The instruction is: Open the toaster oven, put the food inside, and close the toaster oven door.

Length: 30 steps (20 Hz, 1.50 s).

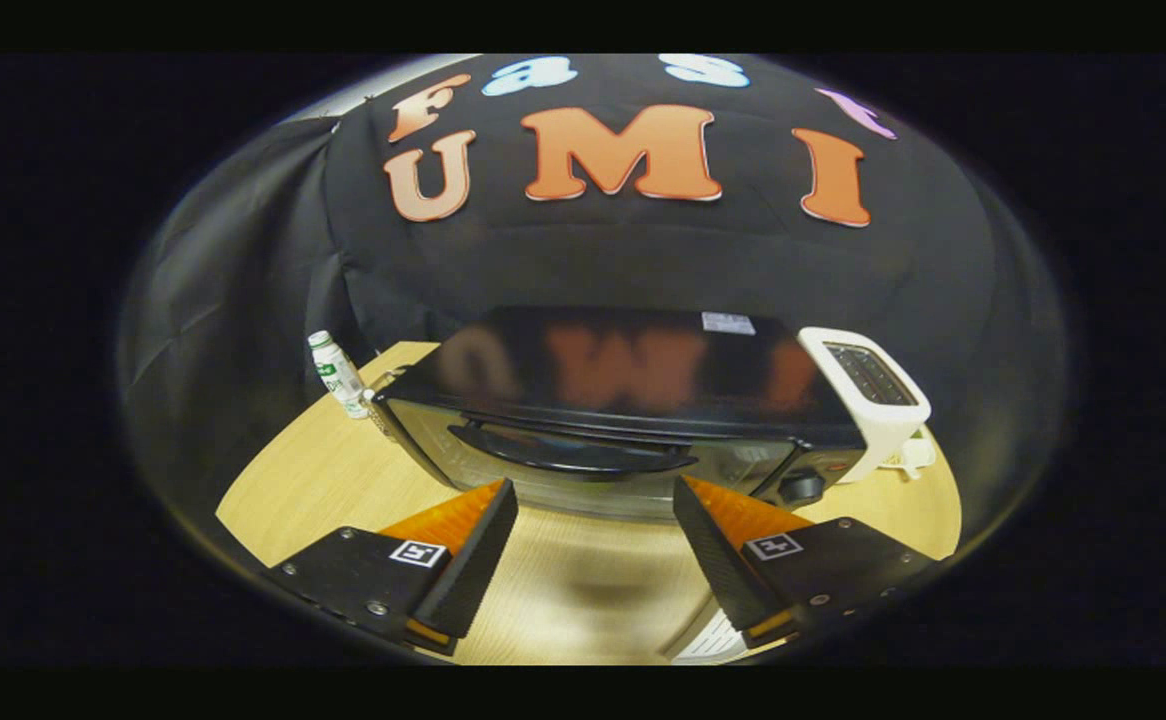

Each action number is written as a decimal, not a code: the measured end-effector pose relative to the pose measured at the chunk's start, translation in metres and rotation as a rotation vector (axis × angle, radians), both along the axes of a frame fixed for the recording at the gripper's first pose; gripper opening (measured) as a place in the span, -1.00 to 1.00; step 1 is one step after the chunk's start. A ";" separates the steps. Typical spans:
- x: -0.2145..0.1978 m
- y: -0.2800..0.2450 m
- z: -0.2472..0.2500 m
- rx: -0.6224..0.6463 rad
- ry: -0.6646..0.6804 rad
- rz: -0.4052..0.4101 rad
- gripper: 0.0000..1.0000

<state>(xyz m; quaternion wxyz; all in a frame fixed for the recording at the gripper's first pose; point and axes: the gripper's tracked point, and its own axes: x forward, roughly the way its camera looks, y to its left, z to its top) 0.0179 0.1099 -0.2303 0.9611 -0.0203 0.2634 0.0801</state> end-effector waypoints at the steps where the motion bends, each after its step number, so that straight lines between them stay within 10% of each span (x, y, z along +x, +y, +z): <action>1: -0.002 -0.001 0.011 0.000 -0.028 0.006 0.86; 14: -0.012 -0.035 0.213 0.036 -0.471 -0.007 0.95; 30: -0.037 -0.053 0.340 0.092 -0.701 -0.067 0.94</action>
